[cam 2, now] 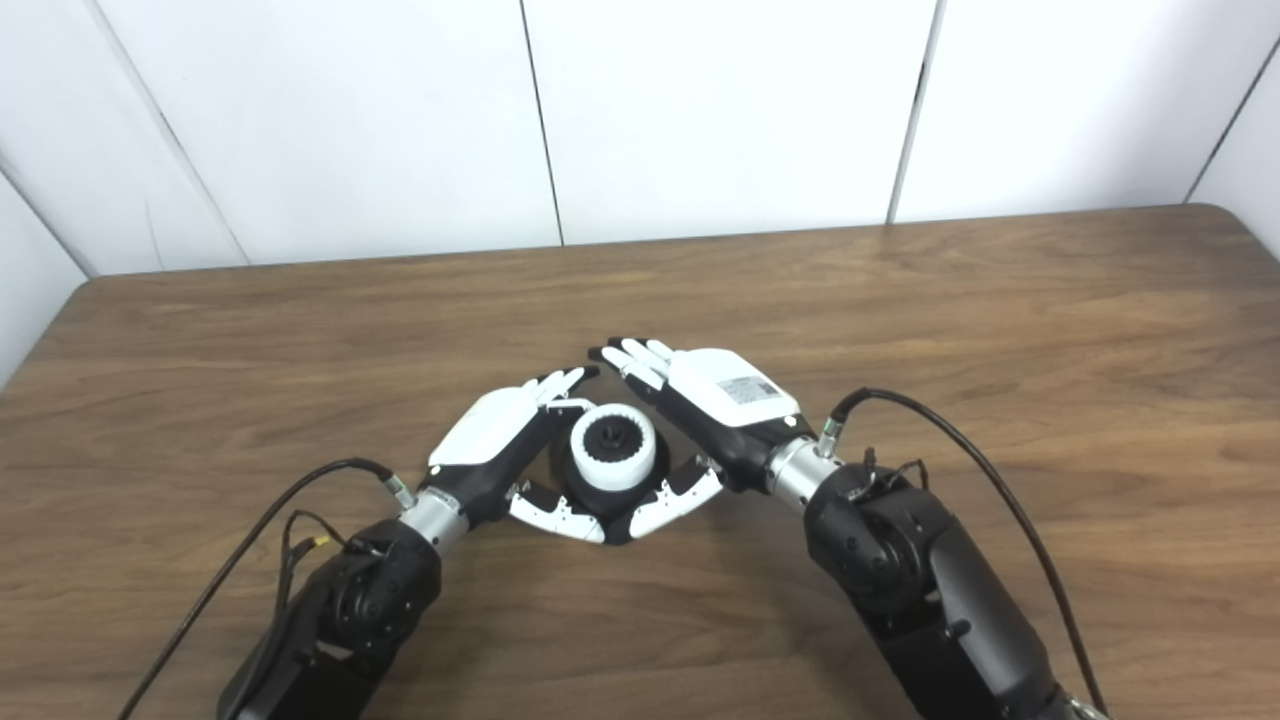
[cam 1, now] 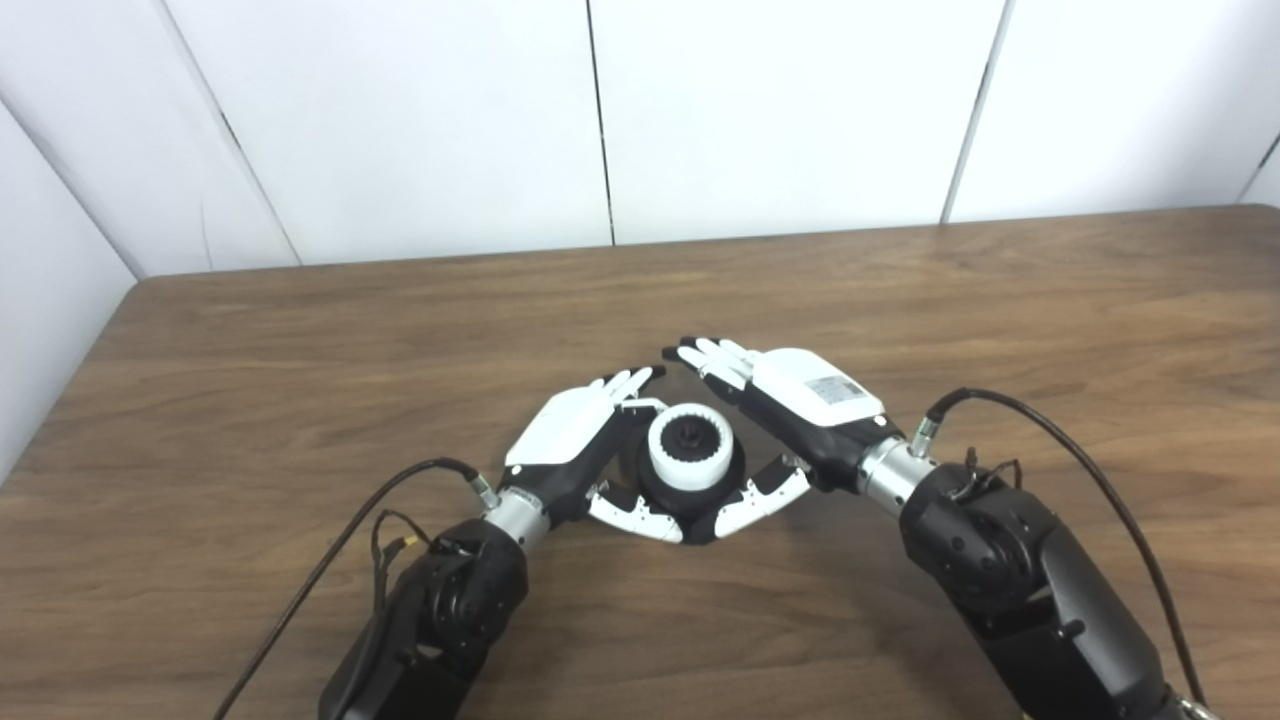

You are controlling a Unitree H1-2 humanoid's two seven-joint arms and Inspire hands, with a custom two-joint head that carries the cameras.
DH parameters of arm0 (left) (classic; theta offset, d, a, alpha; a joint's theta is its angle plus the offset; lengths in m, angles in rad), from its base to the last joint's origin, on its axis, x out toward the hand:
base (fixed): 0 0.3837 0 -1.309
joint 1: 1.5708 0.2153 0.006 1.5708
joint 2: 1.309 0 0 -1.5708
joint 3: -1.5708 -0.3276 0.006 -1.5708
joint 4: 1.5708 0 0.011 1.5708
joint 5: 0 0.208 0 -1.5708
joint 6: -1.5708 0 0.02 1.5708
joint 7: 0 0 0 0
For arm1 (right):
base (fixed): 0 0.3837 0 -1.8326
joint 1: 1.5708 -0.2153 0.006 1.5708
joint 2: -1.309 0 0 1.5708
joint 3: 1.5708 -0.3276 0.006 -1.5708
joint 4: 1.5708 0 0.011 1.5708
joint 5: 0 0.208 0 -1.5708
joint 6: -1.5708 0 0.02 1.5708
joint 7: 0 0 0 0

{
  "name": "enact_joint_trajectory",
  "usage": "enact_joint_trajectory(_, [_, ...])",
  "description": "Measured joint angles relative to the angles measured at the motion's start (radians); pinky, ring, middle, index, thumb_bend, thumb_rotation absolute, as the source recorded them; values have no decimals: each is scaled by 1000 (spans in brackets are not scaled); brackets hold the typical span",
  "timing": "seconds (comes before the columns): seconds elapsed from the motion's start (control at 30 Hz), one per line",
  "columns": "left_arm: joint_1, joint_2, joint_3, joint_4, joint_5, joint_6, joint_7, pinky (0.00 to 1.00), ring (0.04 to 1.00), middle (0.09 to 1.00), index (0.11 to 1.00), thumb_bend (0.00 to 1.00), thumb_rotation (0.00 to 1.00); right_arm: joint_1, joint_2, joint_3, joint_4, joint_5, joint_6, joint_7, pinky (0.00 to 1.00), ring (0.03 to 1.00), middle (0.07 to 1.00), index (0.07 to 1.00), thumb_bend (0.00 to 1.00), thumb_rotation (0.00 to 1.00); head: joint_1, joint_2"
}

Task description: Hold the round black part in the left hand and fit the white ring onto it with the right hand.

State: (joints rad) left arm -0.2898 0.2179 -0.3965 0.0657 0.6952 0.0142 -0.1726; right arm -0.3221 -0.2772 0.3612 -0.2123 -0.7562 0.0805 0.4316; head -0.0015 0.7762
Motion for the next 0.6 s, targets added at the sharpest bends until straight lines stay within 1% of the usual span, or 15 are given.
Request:
enact_joint_trajectory(0.17, [0,0,0,0,0,4,-1,1000,1000,1000,679,1000,399,0,-24,-20,-1,8,20,22,1000,1000,1000,1000,1000,436,0,0])
enact_joint_trajectory(0.33, [0,0,0,0,0,2,-1,1000,1000,1000,677,1000,387,0,-55,-49,-12,12,34,35,1000,1000,1000,980,1000,403,0,-2])
enact_joint_trajectory(0.47, [0,1,1,0,0,2,-2,1000,1000,1000,678,1000,399,0,-61,-63,-23,27,40,38,1000,1000,1000,970,1000,395,0,-2])
enact_joint_trajectory(0.6, [0,2,2,0,0,0,-3,1000,1000,1000,676,1000,389,4,-63,-72,-25,34,42,39,997,1000,1000,964,1000,394,-2,-2])
